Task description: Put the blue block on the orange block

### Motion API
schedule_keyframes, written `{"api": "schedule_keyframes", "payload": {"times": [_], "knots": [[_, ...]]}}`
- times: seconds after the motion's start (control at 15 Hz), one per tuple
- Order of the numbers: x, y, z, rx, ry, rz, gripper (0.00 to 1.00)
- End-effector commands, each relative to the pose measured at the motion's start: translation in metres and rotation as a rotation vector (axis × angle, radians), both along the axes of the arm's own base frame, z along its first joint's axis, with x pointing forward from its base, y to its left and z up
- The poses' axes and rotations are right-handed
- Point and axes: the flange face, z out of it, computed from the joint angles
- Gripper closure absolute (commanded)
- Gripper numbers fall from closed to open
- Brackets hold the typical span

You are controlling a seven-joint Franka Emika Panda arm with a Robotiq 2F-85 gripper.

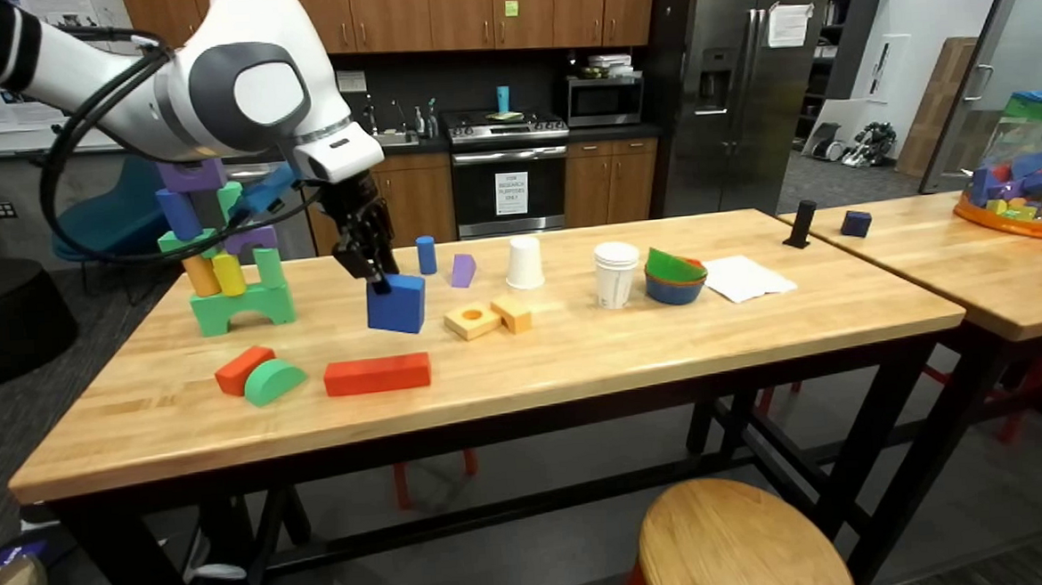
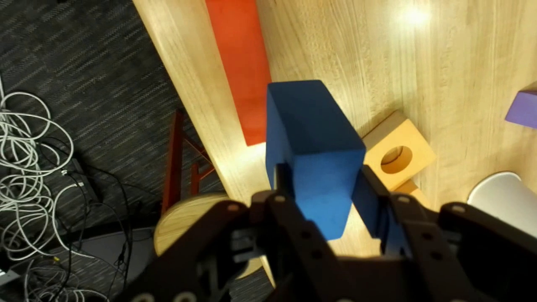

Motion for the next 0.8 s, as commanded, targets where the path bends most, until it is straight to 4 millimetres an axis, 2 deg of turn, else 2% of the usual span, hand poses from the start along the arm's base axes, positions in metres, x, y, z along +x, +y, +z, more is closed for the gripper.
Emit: {"api": "schedule_keyframes", "payload": {"times": [0.0,0.73], "knots": [[-0.014,0.020,0.004,-0.004,-0.001,-0.010,0.85],[-0.031,0.033,0.006,-0.008,0.007,0.025,0.85]]}}
